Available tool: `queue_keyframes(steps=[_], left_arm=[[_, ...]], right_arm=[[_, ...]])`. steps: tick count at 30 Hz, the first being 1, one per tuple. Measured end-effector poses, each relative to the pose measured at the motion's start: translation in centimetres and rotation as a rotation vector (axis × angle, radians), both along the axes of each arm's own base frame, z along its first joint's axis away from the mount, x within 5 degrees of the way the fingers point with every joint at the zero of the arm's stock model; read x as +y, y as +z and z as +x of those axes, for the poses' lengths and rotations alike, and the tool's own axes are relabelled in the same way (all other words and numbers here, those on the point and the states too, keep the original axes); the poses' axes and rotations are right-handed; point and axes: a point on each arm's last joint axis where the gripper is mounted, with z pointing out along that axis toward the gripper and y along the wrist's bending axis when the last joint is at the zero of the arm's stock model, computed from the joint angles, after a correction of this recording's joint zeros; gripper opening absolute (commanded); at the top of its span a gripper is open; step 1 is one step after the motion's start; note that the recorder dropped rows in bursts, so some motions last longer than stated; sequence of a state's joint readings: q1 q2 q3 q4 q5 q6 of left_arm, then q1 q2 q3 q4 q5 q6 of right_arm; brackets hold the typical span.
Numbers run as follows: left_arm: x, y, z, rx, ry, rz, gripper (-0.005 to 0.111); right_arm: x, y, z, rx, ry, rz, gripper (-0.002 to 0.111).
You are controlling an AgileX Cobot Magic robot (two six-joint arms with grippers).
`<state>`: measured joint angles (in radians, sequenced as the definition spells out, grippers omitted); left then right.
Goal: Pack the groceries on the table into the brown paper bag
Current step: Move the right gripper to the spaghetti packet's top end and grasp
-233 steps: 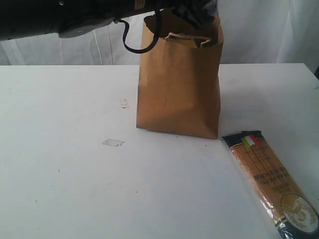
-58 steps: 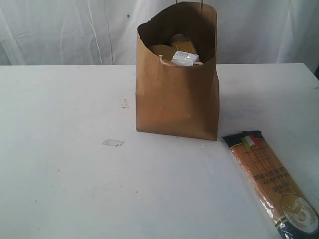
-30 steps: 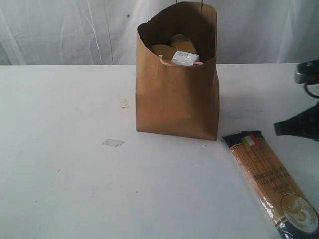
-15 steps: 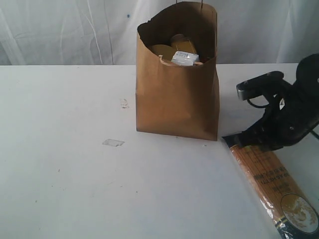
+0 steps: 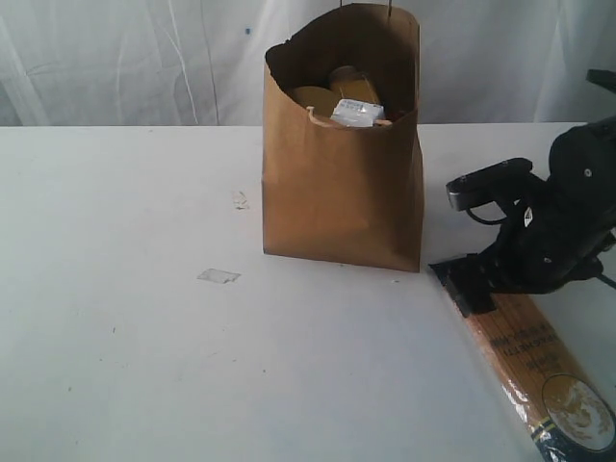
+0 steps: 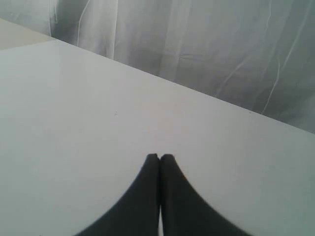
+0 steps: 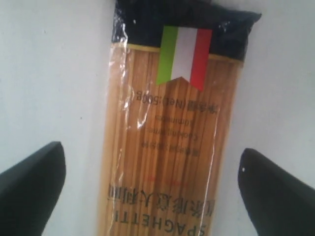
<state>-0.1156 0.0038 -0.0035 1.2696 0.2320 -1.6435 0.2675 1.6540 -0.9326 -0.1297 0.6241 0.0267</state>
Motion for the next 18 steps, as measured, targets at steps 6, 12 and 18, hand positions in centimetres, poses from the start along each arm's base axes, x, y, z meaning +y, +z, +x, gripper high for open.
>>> queue_keyframes(steps=[6,12,18], left_arm=[[0.0,0.0,0.0,0.0,0.0,0.0,0.0],[0.0,0.0,0.0,0.0,0.0,0.0,0.0],[0.0,0.0,0.0,0.0,0.0,0.0,0.0]], right_arm=[[0.2,-1.7,0.7,-0.001,-0.05,0.017,0.088],[-0.3,-4.0,1.6,0.058,-0.08,0.002,0.088],[-1.5,-5.0,2.0,0.091,-0.146,0.017,0.082]])
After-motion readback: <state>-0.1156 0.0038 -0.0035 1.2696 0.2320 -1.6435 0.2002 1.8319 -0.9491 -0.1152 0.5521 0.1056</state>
